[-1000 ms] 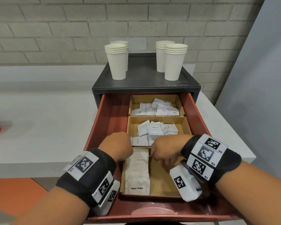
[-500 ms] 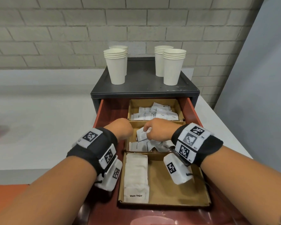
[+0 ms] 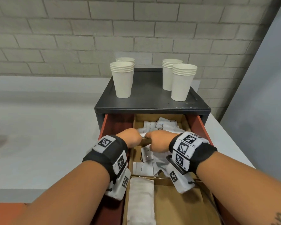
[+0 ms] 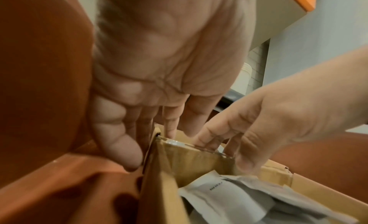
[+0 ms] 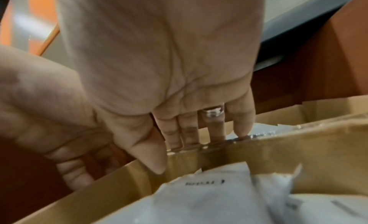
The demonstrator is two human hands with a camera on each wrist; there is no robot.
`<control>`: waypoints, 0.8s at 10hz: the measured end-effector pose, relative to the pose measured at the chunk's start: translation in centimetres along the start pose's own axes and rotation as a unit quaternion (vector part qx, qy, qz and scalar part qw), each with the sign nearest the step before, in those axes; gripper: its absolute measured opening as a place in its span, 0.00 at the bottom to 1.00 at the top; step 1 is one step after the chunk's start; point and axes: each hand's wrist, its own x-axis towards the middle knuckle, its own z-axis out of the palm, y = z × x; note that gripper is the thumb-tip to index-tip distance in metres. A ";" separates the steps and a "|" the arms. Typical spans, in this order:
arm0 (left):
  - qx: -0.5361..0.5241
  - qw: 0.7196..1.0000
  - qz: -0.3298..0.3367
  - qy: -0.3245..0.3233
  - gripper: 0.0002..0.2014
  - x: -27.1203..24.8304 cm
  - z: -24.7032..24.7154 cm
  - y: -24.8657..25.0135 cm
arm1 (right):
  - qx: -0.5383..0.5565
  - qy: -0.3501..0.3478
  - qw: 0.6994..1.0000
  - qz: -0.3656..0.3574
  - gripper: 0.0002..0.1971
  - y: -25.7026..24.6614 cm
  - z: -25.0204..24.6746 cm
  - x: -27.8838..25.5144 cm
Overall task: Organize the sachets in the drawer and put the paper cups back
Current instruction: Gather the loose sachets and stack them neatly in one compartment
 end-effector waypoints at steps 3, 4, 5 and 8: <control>-0.015 0.999 -0.028 -0.012 0.16 1.6 0.7 -0.3 | -0.083 -0.073 0.994 -0.018 0.19 -0.5 -1.5 -1.1; -0.033 0.999 -0.028 0.000 0.17 2.0 0.6 -0.3 | -0.095 -0.079 0.992 -0.019 0.18 -0.3 -2.2 0.0; -0.077 0.997 -0.023 0.022 0.18 2.6 0.7 -0.8 | -0.073 -0.038 0.996 -0.027 0.19 0.2 -2.7 1.9; -0.009 0.999 -0.032 0.012 0.20 4.2 1.2 -1.2 | -0.086 -0.066 0.994 -0.020 0.24 0.0 -0.8 6.0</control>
